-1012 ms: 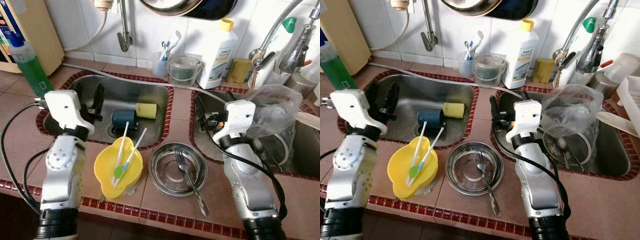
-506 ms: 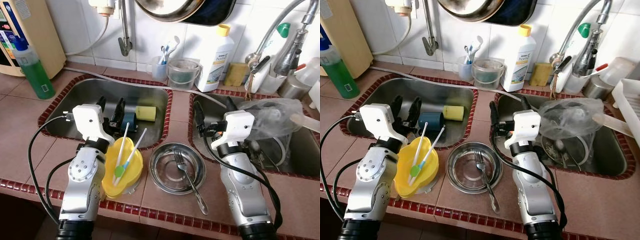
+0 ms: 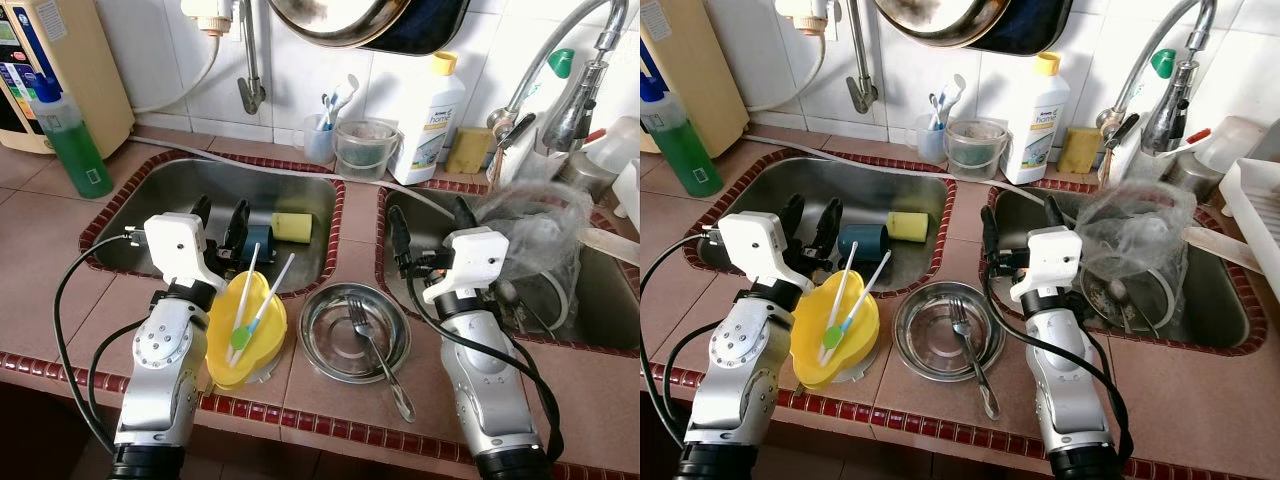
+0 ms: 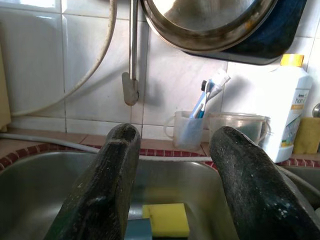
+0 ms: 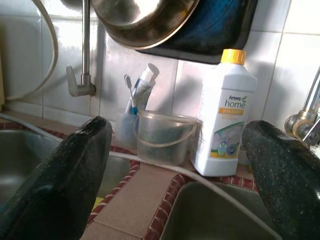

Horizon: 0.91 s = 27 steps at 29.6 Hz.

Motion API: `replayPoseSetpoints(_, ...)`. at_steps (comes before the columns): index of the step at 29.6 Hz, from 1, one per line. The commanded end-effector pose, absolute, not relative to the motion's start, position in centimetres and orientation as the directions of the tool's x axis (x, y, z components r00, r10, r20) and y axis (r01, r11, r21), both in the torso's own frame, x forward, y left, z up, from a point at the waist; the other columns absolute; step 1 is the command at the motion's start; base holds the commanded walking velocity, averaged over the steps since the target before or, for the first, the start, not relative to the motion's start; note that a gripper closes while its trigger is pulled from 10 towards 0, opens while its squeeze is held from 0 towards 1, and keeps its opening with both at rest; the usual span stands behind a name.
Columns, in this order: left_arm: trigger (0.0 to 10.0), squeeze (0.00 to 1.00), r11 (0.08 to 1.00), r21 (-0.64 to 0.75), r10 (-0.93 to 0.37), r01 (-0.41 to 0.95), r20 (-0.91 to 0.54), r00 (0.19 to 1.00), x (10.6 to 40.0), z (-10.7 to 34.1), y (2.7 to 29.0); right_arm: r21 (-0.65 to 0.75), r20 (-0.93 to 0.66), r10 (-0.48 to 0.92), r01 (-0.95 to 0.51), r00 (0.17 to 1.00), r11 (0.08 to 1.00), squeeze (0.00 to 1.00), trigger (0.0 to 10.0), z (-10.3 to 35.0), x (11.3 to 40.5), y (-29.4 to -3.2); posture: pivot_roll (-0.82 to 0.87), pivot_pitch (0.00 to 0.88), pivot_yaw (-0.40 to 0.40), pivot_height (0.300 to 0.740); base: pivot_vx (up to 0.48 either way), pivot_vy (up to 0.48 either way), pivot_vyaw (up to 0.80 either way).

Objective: Kitchen organization

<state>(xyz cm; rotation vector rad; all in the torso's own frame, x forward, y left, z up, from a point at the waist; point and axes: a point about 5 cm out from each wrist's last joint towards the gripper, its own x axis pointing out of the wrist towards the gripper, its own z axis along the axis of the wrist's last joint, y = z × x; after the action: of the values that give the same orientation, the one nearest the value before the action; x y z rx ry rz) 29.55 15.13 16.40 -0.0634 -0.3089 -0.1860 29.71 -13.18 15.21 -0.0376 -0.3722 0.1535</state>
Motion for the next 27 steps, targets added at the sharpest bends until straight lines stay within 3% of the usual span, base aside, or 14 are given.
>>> replayPoseSetpoints(1,10.0,0.0,0.982,-0.017,-0.174,0.187,0.297,0.939,29.58,16.14,15.33,-0.072,0.367,0.164,-0.148,0.915,0.986,0.0,10.0,15.33,29.85,-13.15,-0.01,0.0,-0.018,0.74,0.0,0.0,0.0)
replayPoseSetpoints(18,10.0,0.0,0.982,0.006,-0.185,0.191,0.28,0.942,29.76,16.0,15.23,-0.071,0.359,0.164,-0.148,0.919,0.986,0.0,10.0,15.04,30.09,-13.15,-0.01,0.0,-0.015,0.74,0.0,0.0,0.0)
replayPoseSetpoints(27,10.0,0.0,0.982,0.009,-0.184,0.189,0.279,0.942,29.85,16.03,15.32,-0.069,0.357,0.16,-0.145,0.92,0.987,0.0,10.0,14.99,30.21,-13.13,-0.01,0.0,-0.014,0.74,-0.24,0.0,0.0)
